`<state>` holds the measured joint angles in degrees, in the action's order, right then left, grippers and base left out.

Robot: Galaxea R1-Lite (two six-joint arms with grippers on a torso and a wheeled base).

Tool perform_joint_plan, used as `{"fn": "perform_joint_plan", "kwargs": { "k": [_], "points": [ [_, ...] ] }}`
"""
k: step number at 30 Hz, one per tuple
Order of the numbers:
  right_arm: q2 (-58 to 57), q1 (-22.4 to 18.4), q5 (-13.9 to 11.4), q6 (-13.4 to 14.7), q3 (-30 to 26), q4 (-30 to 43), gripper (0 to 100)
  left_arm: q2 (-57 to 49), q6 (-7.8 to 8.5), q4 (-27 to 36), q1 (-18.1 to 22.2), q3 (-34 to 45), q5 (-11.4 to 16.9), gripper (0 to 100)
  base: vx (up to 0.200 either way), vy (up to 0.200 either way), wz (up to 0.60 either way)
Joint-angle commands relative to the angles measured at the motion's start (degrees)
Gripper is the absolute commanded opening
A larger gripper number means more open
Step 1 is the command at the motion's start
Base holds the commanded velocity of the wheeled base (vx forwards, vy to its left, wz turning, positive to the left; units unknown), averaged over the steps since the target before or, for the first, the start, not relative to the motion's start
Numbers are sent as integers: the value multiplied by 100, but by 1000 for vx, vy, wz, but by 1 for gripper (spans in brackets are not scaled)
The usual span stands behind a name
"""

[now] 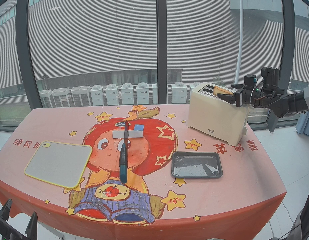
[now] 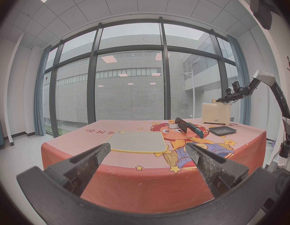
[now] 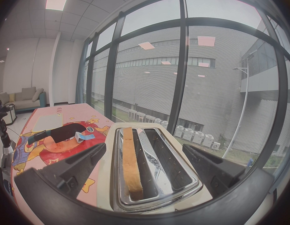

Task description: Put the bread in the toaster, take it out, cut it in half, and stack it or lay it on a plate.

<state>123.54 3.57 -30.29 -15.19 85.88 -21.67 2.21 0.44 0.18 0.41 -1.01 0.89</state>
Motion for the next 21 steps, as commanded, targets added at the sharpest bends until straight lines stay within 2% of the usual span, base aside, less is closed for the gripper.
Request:
{"fn": "perform_joint_plan", "kwargs": {
  "k": [1, 10, 16, 17, 21],
  "points": [
    [30, -6, -3, -2, -1, -3, 100, 8, 0, -1, 2, 101, -1, 100, 0, 0, 0],
    [21, -14, 94, -169, -72, -3, 100, 8, 0, -1, 2, 101, -1, 100, 0, 0, 0],
    [21, 3, 94, -186, -72, -3, 100, 8, 0, -1, 2, 101, -10, 100, 0, 0, 0],
    [21, 3, 103, -186, -72, -3, 0, 8, 0, -1, 2, 101, -1, 100, 0, 0, 0],
    [3, 12, 103, -186, -72, 5, 0, 8, 0, -1, 2, 101, -10, 100, 0, 0, 0]
  ]
}}
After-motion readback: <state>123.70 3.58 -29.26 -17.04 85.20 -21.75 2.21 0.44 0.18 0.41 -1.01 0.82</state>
